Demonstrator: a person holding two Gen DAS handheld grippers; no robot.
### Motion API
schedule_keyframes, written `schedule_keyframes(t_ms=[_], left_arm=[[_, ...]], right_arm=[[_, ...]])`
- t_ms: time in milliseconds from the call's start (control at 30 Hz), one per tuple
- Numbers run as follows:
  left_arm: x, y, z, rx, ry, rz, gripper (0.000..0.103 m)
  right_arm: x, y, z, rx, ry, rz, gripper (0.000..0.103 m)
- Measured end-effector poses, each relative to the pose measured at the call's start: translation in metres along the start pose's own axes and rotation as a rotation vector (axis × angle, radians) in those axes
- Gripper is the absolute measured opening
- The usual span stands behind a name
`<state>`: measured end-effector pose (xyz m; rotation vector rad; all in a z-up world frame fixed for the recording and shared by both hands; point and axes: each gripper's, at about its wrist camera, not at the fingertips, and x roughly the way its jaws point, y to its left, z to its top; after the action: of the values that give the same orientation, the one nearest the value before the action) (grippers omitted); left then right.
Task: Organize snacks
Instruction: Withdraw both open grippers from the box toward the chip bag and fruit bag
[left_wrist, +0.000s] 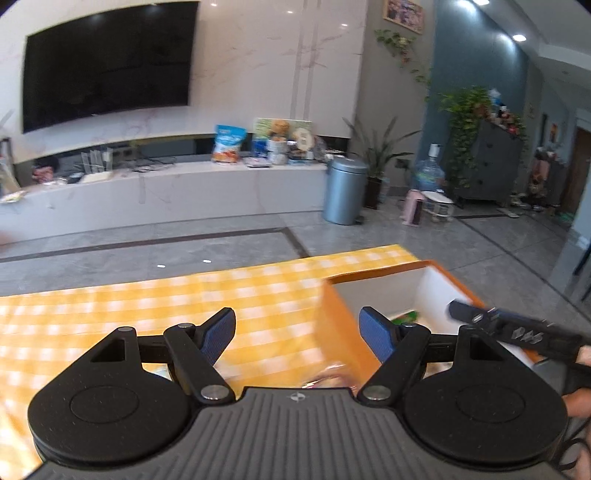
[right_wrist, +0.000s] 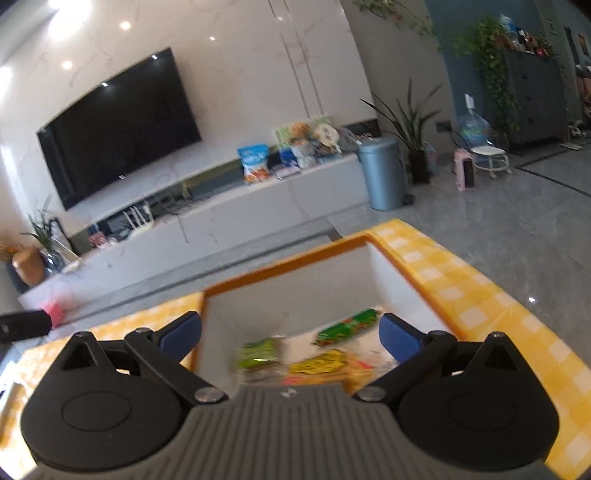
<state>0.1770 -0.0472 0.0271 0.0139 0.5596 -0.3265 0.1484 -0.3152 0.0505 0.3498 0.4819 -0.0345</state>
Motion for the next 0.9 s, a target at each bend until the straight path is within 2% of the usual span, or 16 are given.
schedule_keyframes(t_ms=[133, 267, 400, 500, 633, 733, 833, 900], left_arm=[[-0.009, 0.023, -0.012, -0.052, 0.02, 0.06, 0.089], [-0.016, 0.047, -0.034, -0.133, 0.019, 0.094, 0.089], [-0.015, 0.068, -0.053, -0.191, 0.039, 0.108, 0.089], [-0.008, 0.085, -0.065, -0.26, 0.083, 0.113, 0.089], [-0.004, 0.109, -0.086, -0.31, 0.131, 0.145, 0.089], [-0.001, 0.123, -0.096, -0.348, 0.164, 0.157, 0.089], [-0.003, 0.131, -0.104, -0.404, 0.153, 0.173, 0.089], [-0.002, 0.135, -0.105, -0.407, 0.148, 0.162, 0.089]], right_arm=[[-0.01, 0.027, -0.006, -0.015, -0.058, 0.064, 0.1], [-0.02, 0.055, -0.018, -0.085, -0.116, 0.062, 0.1], [-0.025, 0.076, -0.034, -0.127, -0.128, 0.064, 0.1], [-0.027, 0.088, -0.046, -0.119, -0.129, 0.077, 0.1], [-0.015, 0.102, -0.06, -0.107, -0.04, 0.13, 0.1], [-0.005, 0.117, -0.073, -0.127, -0.012, 0.176, 0.1], [0.005, 0.126, -0.087, -0.138, 0.042, 0.344, 0.1], [0.016, 0.129, -0.096, -0.118, 0.091, 0.339, 0.1]])
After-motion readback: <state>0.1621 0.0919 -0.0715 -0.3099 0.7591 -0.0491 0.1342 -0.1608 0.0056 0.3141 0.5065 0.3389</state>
